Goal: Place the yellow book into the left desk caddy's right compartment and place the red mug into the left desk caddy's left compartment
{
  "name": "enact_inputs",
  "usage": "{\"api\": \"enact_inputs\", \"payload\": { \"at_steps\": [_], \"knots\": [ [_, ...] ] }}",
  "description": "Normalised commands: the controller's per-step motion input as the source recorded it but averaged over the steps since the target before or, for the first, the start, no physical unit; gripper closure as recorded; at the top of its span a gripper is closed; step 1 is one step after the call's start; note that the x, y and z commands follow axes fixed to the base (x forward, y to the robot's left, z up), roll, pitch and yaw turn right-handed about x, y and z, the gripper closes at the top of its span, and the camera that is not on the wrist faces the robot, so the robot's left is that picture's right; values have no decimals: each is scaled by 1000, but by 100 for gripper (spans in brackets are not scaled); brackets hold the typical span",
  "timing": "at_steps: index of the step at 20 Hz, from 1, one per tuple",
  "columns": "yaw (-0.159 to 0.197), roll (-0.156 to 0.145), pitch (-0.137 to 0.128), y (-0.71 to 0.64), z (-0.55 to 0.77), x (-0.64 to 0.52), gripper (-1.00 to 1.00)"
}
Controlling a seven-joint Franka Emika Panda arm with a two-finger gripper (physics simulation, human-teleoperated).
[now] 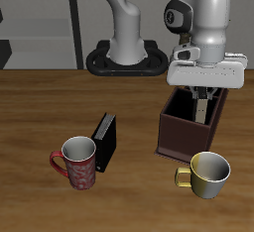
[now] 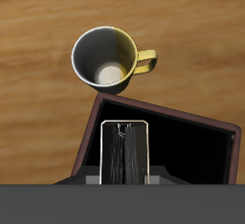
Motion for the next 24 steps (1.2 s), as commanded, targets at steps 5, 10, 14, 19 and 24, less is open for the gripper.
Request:
{"api": "enact_inputs", "payload": {
  "at_steps": [5, 10, 14, 19, 24],
  "knots": [
    [-8, -25, 48, -84, -168, 112, 100],
    [-32, -31, 87, -84, -267, 82, 100],
    [-33, 33, 138, 31, -335, -5, 100],
    [5, 48, 84, 43, -89, -72, -100],
    [-1, 20, -11, -12, 198, -101, -100]
  ]
}}
